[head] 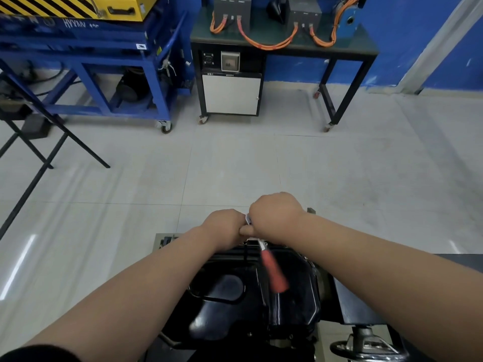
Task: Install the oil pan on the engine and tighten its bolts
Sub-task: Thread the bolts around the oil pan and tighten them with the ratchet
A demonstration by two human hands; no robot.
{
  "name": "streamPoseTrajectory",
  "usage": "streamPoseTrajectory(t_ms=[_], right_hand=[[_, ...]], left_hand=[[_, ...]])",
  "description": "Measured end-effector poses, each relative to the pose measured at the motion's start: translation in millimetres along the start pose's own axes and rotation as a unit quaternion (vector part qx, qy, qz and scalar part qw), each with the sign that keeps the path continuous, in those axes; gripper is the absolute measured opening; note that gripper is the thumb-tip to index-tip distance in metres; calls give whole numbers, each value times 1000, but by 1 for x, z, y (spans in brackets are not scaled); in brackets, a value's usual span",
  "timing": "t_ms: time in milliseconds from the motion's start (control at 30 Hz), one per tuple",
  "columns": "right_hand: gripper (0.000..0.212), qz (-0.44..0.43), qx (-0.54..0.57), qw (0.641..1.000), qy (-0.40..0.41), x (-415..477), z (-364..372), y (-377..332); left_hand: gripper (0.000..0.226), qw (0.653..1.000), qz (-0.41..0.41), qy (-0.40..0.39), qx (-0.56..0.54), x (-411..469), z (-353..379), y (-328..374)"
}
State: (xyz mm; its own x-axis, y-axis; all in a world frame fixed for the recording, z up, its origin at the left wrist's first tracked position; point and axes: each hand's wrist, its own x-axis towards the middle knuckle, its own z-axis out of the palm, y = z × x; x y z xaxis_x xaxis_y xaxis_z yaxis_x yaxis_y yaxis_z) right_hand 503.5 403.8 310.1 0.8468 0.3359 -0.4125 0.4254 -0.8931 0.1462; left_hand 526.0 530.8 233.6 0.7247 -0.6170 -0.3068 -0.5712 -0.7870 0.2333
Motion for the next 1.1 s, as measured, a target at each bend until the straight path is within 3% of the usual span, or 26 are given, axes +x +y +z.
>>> streamPoseTrajectory(t_ms=[167,300,400,500,600,667,800,867,933,1000,1100], right_hand=[[22,-155,-84,981,87,0,-5,20],[31,-79,-87,990,78,-3,0,4],[41,12,-16,1000,8,-4,3,-5],[22,-75,-53,995,47,-8,1,3],[21,-136,-88,984,76,-8,-3,19],[17,-100,-93,988,71,-8,-2,15],[39,34,4,999,3,-6,3,-2],[32,-3,-18,999,26,-7,3,-2],[21,-96,-63,991,67,-8,2,6],[22,-142,-72,984,81,-7,-2,15],[17,-107,-81,988,77,-6,-2,9]], left_hand=[[37,997,45,46,52,-1,4,3],[30,999,-13,19,35,0,1,2],[15,1000,-6,-11,4,-1,1,3],[33,999,31,28,30,-1,4,4],[38,997,36,42,51,0,7,7],[36,999,1,41,29,1,6,8],[27,999,-41,-17,12,2,2,6],[27,999,-14,-12,26,0,2,5],[36,998,21,15,54,-1,5,5],[40,997,30,28,73,-2,7,6],[37,999,-19,20,43,-2,5,5]])
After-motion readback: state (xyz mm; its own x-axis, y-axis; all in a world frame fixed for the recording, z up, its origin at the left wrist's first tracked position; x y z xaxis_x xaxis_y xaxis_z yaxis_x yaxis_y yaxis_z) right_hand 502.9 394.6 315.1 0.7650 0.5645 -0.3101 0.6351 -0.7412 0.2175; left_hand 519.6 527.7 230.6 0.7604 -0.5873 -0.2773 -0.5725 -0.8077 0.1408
